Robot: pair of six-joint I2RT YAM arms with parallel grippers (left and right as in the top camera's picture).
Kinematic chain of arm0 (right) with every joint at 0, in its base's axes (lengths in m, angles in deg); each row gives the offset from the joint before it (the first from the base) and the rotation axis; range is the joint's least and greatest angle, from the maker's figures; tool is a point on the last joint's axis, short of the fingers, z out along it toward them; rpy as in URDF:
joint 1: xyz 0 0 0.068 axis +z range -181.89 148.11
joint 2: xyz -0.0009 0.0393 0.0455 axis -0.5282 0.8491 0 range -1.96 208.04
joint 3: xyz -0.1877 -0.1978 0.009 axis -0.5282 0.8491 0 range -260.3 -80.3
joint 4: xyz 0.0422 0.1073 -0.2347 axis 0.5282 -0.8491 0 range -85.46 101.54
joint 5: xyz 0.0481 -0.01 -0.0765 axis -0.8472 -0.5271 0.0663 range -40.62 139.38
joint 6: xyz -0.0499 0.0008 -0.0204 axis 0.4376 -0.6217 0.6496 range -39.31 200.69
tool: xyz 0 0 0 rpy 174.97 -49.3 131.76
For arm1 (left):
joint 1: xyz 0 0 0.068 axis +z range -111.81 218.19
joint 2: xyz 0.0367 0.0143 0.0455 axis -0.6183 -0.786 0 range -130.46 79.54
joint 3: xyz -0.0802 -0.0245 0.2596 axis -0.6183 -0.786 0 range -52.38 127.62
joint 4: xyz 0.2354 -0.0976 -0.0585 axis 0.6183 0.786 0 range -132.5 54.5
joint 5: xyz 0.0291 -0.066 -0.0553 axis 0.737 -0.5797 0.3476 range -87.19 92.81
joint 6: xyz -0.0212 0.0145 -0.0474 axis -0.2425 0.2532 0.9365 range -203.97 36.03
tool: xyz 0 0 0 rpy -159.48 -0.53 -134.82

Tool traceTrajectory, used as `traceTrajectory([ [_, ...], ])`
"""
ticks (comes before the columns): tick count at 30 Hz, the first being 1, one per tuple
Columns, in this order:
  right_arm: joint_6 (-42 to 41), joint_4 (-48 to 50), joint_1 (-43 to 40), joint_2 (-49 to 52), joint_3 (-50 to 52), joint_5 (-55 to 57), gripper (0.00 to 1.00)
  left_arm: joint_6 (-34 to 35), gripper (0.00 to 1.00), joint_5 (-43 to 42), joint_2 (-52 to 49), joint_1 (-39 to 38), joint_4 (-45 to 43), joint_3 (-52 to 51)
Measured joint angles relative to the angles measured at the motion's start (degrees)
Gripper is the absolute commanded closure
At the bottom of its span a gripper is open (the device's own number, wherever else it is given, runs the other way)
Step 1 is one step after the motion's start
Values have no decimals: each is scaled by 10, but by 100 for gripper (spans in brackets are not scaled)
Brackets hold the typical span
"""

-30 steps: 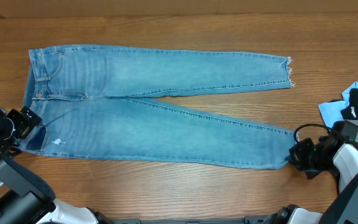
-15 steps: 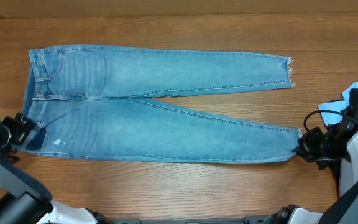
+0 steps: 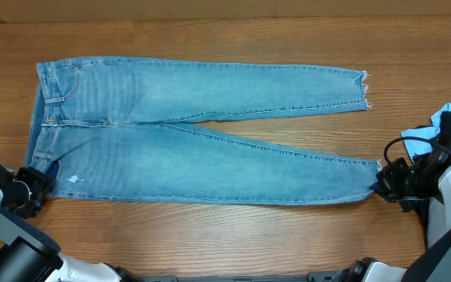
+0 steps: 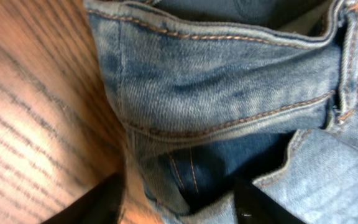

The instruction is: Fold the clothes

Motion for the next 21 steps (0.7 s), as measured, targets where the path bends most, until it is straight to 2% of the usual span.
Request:
traceTrajectory([
  [5,0,0,0,0,0,0,96,1,70,-6,0,0,-43,-17],
  [9,0,0,0,0,0,0,96,0,96,-22,0,1,-59,-27],
  [15,0,1,0,0,-1,2,96,-10,96,-53,0,0,-30,-29],
  [21,3,-37,0,0,-25,3,96,-10,96,-64,3,0,78,8],
])
